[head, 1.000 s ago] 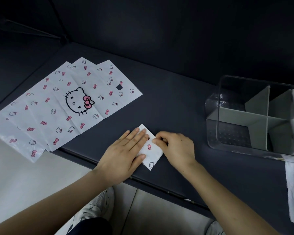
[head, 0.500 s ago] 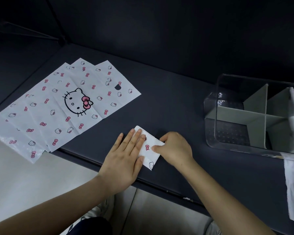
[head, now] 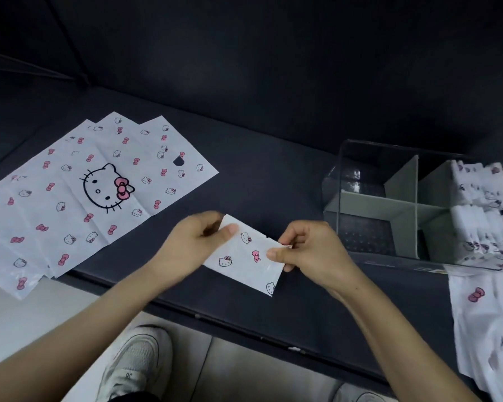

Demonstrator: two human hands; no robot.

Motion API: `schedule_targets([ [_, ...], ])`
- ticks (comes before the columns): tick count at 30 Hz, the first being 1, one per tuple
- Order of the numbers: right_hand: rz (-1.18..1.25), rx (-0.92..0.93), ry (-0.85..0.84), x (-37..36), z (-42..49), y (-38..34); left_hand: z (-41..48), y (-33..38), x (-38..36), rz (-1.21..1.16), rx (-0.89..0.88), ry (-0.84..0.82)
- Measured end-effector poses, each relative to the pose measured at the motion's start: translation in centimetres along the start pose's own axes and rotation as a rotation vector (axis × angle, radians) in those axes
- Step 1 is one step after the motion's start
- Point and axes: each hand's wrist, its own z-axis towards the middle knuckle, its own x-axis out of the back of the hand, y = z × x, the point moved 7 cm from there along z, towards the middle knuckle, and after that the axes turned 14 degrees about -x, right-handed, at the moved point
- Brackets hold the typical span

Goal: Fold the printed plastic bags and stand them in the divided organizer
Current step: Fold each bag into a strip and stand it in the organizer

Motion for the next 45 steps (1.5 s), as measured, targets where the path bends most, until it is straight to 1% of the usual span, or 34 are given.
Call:
schedule_targets([
  [2,0.118,0.017,0.044,2.6,-0.8,-0.1,1.0,1.8,-1.2,-0.161,-0.028,-0.007],
  [5,0.499,0.005,0.038,6.1,-2.4,0.9,2.2,5.3,-3.6,-0.357,-0.052,0.058],
  [7,0.66,-0.026,-0.011,7.4,-3.6,2.0,3.0,7.0,-5.9,-0.441,-0.032,0.071],
  [9,0.8,-0.045,0.012,8.9,-4.7,3.4,3.7,8.6,-8.6,-0.483,-0.014,0.024],
  [11,0.963,-0.033,0.112,10.9,-5.8,4.7,4.4,10.5,-11.2,-0.464,-0.023,-0.061],
  [13,1.075,0.001,0.27,13.8,-7.3,6.2,5.6,12.7,-13.4,-0.385,-0.081,-0.139],
  [15,1.128,0.045,0.437,17.4,-9.3,7.7,7.4,15.4,-15.2,-0.215,-0.234,-0.185],
  [16,1.131,0.06,0.532,19.3,-10.3,8.7,8.5,16.8,-16.3,-0.069,-0.362,-0.2],
  [19,1.084,0.081,0.846,24.4,-13.4,11.9,10.4,20.9,-21.3,0.362,-0.813,-0.241],
  [20,1.031,0.075,0.967,25.9,-14.2,13.1,10.6,21.8,-23.5,0.452,-0.943,-0.273],
  [21,0.975,0.062,1.077,27.3,-14.8,14.1,10.6,22.4,-25.7,0.51,-1.033,-0.32],
  [23,0.891,0.05,1.222,29.3,-15.3,15.8,10.6,23.0,-30.0,0.634,-1.107,-0.476],
  [25,0.808,0.08,1.274,30.7,-15.0,16.6,10.9,22.2,-33.2,0.804,-1.126,-0.639],
  [27,0.711,0.099,1.275,31.4,-14.4,16.6,11.3,21.1,-34.5,0.935,-1.125,-0.714],
  [28,0.661,0.106,1.263,31.5,-14.1,16.3,11.5,20.4,-34.5,0.958,-1.12,-0.727],
  [29,0.607,0.113,1.246,31.6,-13.7,15.8,11.6,19.9,-34.3,0.944,-1.128,-0.722],
  [33,0.371,0.166,1.147,31.4,-11.6,13.1,11.1,19.0,-32.4,0.84,-1.273,-0.602],
  [36,0.184,0.15,1.105,31.2,-9.7,11.8,11.0,18.3,-32.1,0.84,-1.272,-0.578],
  [41,-0.047,0.078,1.004,30.4,-6.8,10.8,11.0,18.0,-32.0,0.814,-1.24,-0.559],
  [45,-0.075,0.08,0.888,29.9,-5.5,9.6,10.7,17.8,-32.0,0.801,-1.256,-0.528],
])
